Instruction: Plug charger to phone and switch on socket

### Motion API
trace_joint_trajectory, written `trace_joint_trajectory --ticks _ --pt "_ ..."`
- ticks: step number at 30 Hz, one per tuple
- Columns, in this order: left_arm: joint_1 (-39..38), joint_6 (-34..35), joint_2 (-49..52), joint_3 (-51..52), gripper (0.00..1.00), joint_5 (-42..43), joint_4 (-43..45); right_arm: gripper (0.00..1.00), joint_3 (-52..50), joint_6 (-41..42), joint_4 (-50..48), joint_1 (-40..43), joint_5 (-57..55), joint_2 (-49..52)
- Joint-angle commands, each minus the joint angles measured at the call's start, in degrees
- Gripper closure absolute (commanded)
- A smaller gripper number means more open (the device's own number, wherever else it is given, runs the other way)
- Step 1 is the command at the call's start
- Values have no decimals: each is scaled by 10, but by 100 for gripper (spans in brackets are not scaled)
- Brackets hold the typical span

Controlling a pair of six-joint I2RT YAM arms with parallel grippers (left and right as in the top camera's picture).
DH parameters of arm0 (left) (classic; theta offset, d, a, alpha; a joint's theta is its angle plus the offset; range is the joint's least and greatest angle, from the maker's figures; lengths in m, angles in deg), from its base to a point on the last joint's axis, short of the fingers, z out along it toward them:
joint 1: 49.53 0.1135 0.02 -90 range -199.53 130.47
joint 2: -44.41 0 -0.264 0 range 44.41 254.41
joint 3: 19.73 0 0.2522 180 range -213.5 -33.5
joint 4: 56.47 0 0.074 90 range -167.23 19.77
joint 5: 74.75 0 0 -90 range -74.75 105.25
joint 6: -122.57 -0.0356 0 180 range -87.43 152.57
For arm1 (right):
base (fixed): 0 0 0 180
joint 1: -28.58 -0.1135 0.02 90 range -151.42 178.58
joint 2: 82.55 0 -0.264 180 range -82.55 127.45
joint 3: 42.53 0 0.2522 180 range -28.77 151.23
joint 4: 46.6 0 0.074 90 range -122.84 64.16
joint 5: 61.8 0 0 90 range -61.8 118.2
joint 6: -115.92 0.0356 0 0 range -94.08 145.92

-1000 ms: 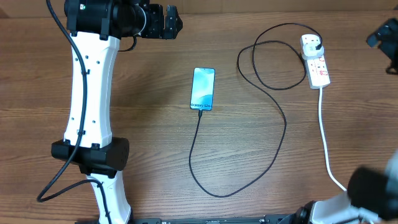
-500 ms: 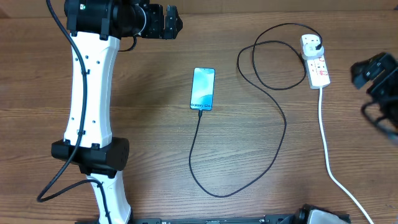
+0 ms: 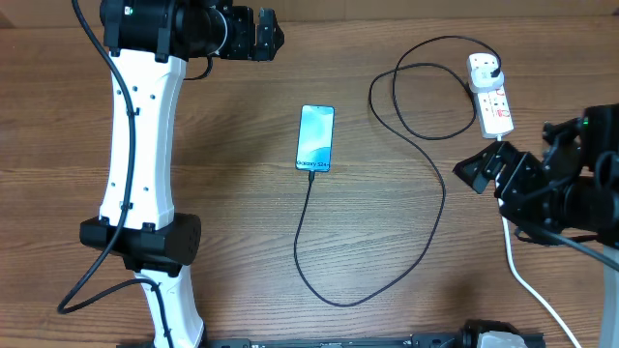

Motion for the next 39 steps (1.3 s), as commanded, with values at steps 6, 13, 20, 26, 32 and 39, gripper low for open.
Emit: trace_joint_trajectory --ticks 6,13,20,26,32,39 --pt "-1 2 4 -2 0 -2 2 0 -6 -36 -2 -3 17 -1" --pt "-1 2 4 -2 0 -2 2 0 -11 -47 -2 -3 21 -1" --pt "-1 2 4 -2 0 -2 2 0 -57 -47 -14 -20 21 -18" --pt "-1 2 4 -2 0 -2 2 0 -155 -47 -96 -43 19 -73" --pt "-1 2 4 -2 0 -2 2 0 -264 -45 -196 -60 48 -153" --pt "-1 2 4 -2 0 -2 2 0 -364 -45 -301 -63 47 -247"
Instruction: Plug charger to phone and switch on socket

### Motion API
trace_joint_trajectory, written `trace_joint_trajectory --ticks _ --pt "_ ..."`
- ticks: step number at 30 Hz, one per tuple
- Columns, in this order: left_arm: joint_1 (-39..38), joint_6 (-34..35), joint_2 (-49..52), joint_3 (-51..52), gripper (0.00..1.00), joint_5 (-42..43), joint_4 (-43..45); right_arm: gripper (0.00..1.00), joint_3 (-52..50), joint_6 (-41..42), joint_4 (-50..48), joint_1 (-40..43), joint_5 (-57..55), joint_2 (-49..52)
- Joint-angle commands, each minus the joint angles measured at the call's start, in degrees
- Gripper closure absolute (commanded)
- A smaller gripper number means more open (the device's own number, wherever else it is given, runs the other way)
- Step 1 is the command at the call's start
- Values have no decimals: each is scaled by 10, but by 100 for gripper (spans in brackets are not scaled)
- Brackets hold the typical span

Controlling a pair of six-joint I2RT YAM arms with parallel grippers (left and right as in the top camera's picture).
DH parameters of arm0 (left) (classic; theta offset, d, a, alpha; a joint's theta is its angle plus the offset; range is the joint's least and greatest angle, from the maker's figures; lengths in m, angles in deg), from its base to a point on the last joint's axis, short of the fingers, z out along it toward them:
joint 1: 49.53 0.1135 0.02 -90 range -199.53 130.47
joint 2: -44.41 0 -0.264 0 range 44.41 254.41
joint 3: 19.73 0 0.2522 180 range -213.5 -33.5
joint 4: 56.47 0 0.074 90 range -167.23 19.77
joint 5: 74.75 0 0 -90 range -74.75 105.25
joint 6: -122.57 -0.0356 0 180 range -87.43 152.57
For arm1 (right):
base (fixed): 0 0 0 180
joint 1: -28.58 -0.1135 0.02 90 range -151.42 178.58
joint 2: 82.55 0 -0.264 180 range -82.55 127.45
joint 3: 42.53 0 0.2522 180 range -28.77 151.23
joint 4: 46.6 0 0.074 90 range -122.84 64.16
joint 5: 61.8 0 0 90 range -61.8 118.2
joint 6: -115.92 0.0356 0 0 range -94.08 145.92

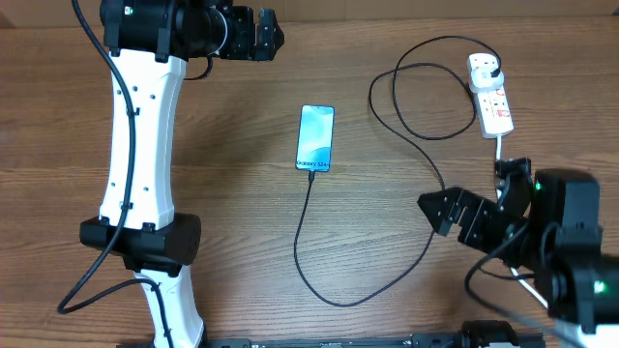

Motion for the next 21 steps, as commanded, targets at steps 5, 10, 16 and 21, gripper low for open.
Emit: trace_joint_trajectory --ticks 5,10,16,21 --pt "-1 2 4 -2 0 -2 2 0 -77 -16 -71 -3 5 -80" --pt "-1 2 4 -2 0 -2 2 0 -100 -39 -104 -3 3 -95" --pt "-1 2 4 -2 0 -2 2 0 -110 -64 -165 -3 -2 -112" --pt "-1 2 4 -2 0 -2 2 0 -140 -65 -225 -10 -28 -160"
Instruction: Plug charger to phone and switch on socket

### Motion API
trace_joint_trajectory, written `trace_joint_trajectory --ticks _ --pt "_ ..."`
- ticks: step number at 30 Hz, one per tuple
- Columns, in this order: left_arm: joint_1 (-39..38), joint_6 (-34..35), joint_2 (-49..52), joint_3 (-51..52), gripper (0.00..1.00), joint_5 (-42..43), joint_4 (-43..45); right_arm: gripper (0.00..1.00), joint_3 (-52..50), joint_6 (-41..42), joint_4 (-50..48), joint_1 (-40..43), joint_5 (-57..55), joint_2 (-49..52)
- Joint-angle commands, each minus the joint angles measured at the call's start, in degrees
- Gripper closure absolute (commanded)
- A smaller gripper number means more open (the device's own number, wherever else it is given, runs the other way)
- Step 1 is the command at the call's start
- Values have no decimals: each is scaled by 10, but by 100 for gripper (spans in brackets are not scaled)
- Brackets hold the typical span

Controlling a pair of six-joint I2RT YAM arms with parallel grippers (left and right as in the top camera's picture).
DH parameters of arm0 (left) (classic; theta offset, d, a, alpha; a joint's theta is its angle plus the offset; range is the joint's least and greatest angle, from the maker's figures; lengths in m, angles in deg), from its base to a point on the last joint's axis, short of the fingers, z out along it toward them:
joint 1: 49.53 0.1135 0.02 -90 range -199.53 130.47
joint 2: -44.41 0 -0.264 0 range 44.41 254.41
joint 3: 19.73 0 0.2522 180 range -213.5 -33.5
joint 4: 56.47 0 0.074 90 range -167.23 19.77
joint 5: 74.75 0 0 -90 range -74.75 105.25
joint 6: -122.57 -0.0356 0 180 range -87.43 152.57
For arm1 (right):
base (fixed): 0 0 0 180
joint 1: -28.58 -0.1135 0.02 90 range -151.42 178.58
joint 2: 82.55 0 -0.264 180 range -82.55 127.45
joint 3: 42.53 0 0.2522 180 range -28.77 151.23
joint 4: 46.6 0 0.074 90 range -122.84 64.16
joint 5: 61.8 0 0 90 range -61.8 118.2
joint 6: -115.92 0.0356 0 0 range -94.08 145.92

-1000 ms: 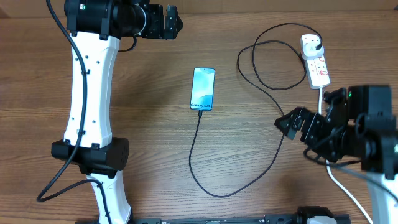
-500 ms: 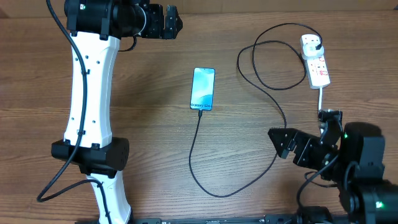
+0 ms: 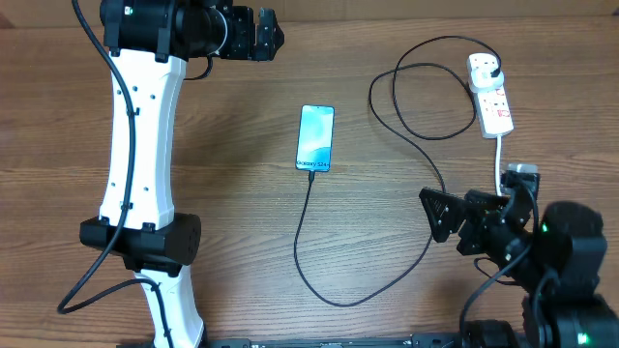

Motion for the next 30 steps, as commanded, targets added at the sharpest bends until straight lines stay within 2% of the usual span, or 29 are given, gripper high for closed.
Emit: trace_joint_trajectory --ticks 1,6,19,30 --pt "-1 2 4 -2 0 -2 2 0 -29 -14 -26 -10 -23 -43" --pt "-1 2 4 -2 0 -2 2 0 -80 -14 -82 -10 -40 -94" --pt "-1 2 4 -2 0 -2 2 0 -225 -14 -299 -10 -78 -184" --pt "-1 2 4 -2 0 -2 2 0 -240 -26 -317 -12 -134 -205"
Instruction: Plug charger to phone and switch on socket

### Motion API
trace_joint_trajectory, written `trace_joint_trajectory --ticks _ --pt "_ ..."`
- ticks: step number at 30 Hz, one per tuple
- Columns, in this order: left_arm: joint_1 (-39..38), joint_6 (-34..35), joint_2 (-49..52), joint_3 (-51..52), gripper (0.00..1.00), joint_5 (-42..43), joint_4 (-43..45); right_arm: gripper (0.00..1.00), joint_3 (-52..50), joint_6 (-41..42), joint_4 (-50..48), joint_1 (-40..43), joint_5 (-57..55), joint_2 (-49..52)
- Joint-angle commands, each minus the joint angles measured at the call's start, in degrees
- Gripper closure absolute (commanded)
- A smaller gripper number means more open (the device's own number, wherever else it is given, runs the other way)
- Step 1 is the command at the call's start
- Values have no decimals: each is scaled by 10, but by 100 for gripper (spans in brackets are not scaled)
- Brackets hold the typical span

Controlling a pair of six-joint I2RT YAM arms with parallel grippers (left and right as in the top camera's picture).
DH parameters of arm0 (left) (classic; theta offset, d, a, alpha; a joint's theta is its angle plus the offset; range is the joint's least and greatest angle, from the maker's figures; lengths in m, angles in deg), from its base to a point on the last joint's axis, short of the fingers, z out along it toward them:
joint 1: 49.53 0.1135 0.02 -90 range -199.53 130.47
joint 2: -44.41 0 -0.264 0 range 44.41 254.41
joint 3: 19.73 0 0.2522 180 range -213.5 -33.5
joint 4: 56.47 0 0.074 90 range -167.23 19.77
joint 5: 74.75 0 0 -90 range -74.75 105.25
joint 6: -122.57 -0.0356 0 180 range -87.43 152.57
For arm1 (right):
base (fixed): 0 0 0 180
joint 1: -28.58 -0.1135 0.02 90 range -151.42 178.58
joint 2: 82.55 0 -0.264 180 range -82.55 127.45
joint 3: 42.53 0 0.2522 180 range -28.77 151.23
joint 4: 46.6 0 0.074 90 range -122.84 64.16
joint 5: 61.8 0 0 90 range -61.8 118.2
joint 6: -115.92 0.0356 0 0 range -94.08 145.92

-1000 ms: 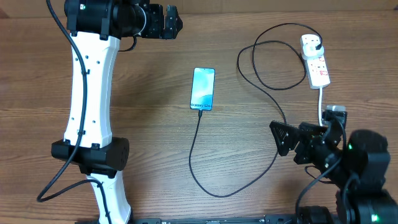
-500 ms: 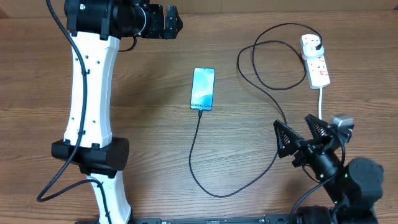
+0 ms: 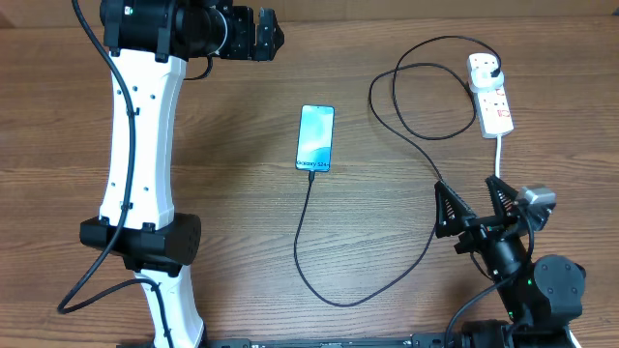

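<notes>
The phone lies face up mid-table with its screen lit, and the black charger cable runs from its near end in a loop round to the plug in the white socket strip at the far right. My right gripper stands open near the table's front right, pointing away, well short of the socket. My left gripper is at the far left-centre, raised beside its white arm; its jaws look slightly apart with nothing between them.
The left arm's white link and its base take up the left side of the table. The socket strip's white lead runs toward the right arm. The cable's loops lie between phone and socket.
The right arm has drawn back toward its base and turned, so its open fingers now point straight away. Phone, cable, socket and left arm have not moved.
The right gripper was just below the socket strip at the right edge. Then it stood lower and further in, pointing left. It stayed there while the arm folded, and now it sits upright near the front edge.
</notes>
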Motion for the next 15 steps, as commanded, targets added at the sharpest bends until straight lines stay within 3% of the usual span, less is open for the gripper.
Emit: trace_joint_trajectory --ticks 1,7,15 --pt "-1 2 4 -2 0 -2 2 0 -2 -23 -7 -8 -21 -26" --pt "-1 2 4 -2 0 -2 2 0 -3 -89 -6 -26 -23 -68" --pt "-1 2 4 -2 0 -2 2 0 -48 -90 -59 -26 -27 -94"
